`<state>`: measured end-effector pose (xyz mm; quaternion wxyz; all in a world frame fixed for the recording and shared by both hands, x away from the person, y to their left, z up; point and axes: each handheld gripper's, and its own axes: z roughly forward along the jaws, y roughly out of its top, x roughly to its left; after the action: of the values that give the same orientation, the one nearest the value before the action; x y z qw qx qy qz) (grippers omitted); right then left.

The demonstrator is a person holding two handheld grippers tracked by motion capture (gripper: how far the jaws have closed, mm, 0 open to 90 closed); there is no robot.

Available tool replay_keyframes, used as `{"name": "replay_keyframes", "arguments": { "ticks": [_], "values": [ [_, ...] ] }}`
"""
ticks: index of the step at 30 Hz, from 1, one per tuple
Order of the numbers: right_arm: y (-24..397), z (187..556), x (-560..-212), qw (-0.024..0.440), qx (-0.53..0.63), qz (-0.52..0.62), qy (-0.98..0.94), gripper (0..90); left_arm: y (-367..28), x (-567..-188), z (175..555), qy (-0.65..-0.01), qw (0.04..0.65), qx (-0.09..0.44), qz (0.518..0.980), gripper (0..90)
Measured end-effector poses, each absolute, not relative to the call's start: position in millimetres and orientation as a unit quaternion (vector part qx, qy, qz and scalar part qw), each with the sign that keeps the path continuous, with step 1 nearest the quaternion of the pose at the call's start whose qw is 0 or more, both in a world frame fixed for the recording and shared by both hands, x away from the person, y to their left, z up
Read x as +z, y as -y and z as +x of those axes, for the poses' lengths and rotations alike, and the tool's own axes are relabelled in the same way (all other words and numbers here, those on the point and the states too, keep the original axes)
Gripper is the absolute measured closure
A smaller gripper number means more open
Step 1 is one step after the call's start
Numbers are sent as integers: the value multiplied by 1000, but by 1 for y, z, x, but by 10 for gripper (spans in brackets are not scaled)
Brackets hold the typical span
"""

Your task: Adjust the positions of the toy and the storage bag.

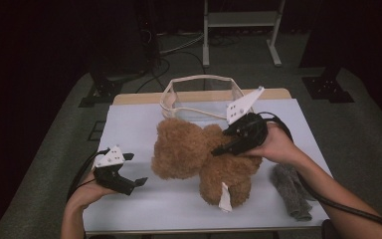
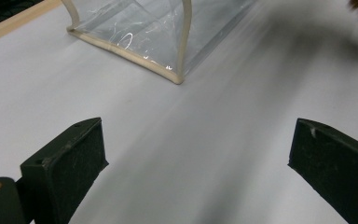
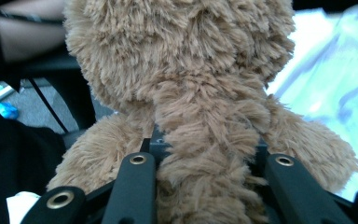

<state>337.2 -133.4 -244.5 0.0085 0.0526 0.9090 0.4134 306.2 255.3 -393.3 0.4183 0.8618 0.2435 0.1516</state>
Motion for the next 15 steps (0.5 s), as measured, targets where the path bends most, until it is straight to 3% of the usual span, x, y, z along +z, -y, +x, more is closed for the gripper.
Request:
{"name": "replay_keyframes", "arguments": {
  "ticks": [7, 8, 15],
  "values": [
    [123, 338, -180, 22, 423, 37, -905, 661, -255, -394, 307, -243, 419, 152, 862, 31],
    [118, 340, -156, 31, 422, 38, -905, 661, -255, -395, 307, -243, 419, 151, 862, 31],
    [97, 352, -99, 67, 407, 35, -910, 660, -257, -395, 307, -245, 419, 149, 862, 31]
  ]
}}
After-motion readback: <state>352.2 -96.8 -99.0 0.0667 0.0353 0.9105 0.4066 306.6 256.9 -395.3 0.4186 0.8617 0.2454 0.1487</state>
